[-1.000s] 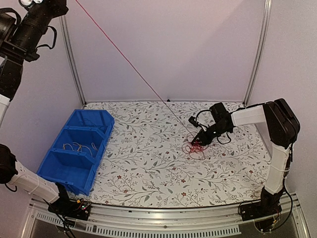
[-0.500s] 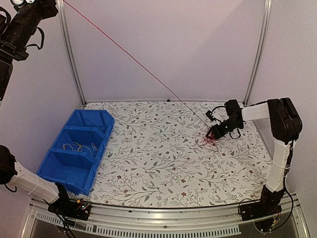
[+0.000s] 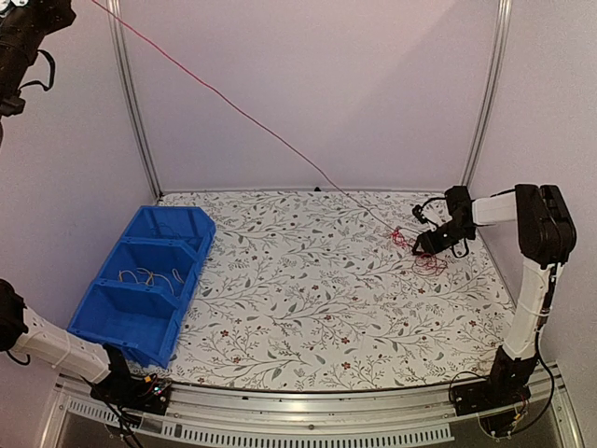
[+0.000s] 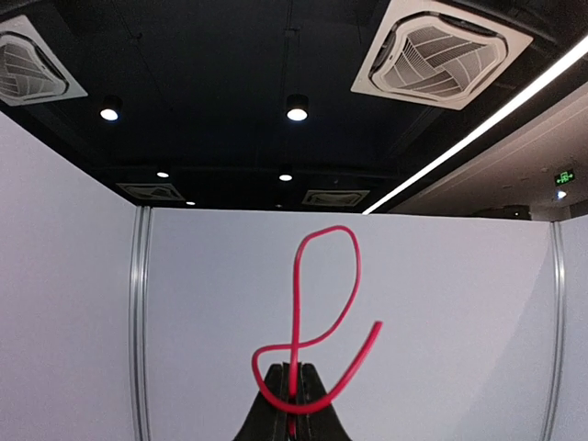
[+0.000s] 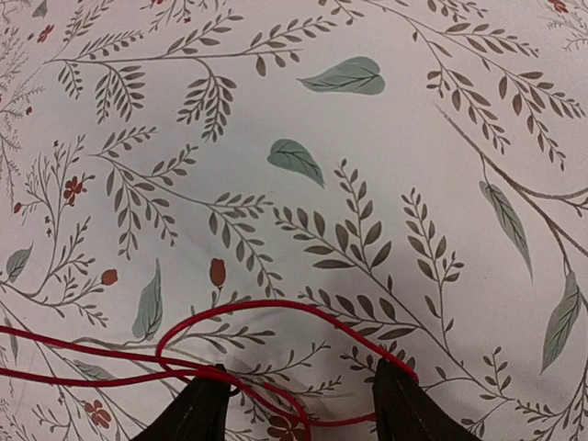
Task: Untangle the cables
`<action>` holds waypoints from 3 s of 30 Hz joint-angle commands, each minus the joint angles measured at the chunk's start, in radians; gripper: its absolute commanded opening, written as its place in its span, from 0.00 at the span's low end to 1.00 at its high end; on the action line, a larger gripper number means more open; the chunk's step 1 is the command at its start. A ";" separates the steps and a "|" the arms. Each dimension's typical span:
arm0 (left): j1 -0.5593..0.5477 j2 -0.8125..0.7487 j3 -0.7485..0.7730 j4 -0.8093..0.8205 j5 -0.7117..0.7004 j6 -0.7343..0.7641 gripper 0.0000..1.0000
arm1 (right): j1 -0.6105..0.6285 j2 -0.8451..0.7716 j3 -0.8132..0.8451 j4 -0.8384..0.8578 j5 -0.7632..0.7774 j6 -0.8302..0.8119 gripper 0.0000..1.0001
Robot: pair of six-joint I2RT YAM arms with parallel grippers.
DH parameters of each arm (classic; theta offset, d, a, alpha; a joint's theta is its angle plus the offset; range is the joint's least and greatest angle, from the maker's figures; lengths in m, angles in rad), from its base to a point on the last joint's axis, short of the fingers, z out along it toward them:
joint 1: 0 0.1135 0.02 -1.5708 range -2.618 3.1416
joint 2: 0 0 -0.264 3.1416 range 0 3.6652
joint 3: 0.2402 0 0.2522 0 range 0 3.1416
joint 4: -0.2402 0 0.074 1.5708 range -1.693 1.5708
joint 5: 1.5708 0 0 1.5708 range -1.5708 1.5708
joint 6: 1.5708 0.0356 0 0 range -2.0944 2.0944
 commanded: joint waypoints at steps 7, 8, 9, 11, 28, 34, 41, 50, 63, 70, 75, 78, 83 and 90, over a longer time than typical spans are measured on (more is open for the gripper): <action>0.009 -0.107 -0.193 -0.101 -0.071 -0.086 0.00 | -0.027 -0.028 0.022 -0.048 -0.028 -0.056 0.00; 0.009 -0.125 -0.200 -0.094 -0.098 -0.069 0.00 | -0.042 -0.034 0.022 -0.048 -0.020 -0.061 0.00; 0.009 -0.139 -0.193 -0.090 -0.120 -0.047 0.00 | -0.062 -0.038 0.025 -0.047 -0.018 -0.063 0.00; 0.008 -0.156 -0.124 -0.097 -0.172 0.001 0.00 | -0.110 -0.029 0.043 -0.059 -0.008 -0.058 0.08; 0.008 -0.214 -0.298 -0.111 -0.316 0.067 0.00 | -0.160 0.012 0.081 -0.095 0.053 -0.037 0.00; 0.008 -0.171 -0.098 0.064 -0.420 0.389 0.00 | -0.184 0.046 0.094 -0.099 0.093 -0.016 0.00; -0.021 -0.187 -0.113 0.324 -0.476 0.692 0.00 | -0.184 0.077 0.110 -0.102 0.148 -0.010 0.00; -0.022 -0.217 -0.151 0.197 -0.447 0.577 0.00 | -0.190 0.085 0.127 -0.127 0.115 -0.014 0.00; -0.023 -0.223 -0.236 -0.050 -0.401 0.319 0.00 | -0.151 -0.021 0.147 -0.254 -0.100 -0.079 0.50; -0.024 -0.102 -0.092 -0.060 -0.361 0.357 0.00 | -0.079 -0.130 0.159 -0.287 -0.090 -0.108 0.59; -0.024 -0.131 -0.207 -0.170 -0.369 0.202 0.00 | -0.059 -0.180 0.127 -0.279 -0.144 -0.111 0.62; -0.022 -0.198 -0.310 -0.365 -0.357 -0.085 0.00 | -0.059 -0.189 0.093 -0.252 -0.173 -0.119 0.66; -0.023 -0.348 -0.502 -0.649 -0.321 -0.518 0.00 | -0.059 -0.172 0.060 -0.235 -0.192 -0.114 0.68; -0.023 -0.517 -0.563 -0.997 -0.400 -0.865 0.00 | -0.059 -0.161 0.050 -0.220 -0.202 -0.116 0.68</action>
